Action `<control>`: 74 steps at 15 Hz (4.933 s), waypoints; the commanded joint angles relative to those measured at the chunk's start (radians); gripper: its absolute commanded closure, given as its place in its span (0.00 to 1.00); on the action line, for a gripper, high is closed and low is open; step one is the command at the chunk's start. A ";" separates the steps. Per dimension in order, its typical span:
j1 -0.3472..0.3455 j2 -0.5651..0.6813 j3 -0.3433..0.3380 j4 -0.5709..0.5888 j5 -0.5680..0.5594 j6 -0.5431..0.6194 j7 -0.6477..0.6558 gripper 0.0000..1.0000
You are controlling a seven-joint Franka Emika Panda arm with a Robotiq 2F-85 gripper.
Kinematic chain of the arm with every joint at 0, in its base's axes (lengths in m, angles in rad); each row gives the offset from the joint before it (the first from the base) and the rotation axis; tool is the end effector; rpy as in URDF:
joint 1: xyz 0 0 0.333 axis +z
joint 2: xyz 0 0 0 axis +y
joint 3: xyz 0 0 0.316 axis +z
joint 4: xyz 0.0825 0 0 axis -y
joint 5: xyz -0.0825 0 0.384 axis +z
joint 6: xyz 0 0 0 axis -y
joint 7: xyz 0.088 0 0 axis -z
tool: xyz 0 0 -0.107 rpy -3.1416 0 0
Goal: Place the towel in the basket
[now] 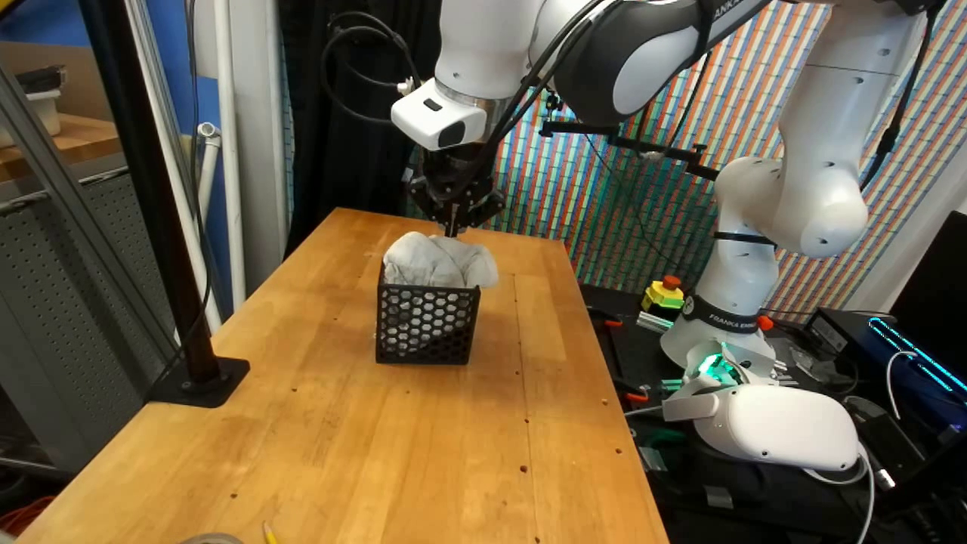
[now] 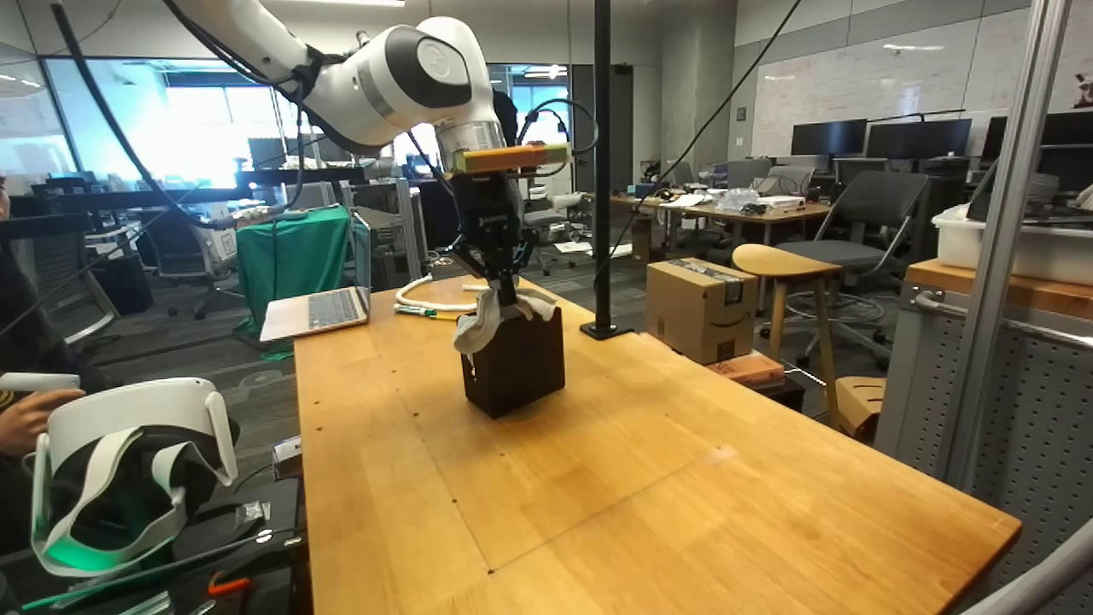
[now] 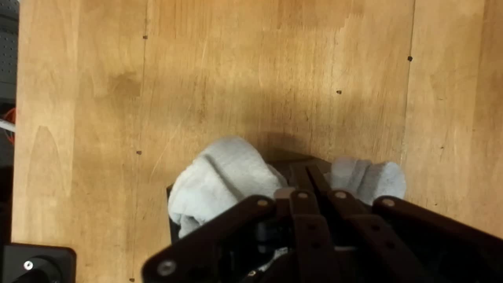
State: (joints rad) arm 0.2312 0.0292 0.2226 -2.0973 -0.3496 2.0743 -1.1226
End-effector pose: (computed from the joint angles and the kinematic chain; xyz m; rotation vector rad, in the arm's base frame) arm 0.4980 0.2228 0.4054 1.8363 2.2084 -0.2089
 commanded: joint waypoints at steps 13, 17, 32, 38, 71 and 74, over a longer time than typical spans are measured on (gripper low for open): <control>0.027 0.122 0.053 0.092 0.033 0.005 -0.023 0.95; 0.011 0.144 0.047 0.087 0.055 0.050 -0.046 0.94; -0.090 0.301 0.035 0.086 0.323 0.241 -0.274 0.95; -0.065 0.339 0.021 0.125 0.270 0.187 -0.199 0.95; 0.048 -0.118 0.033 -0.208 0.047 0.092 0.135 0.95; 0.047 -0.113 0.036 -0.198 0.014 0.103 0.142 0.95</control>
State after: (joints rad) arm 0.2818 -0.0835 0.2587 -2.3049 -0.3016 2.1519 -0.9830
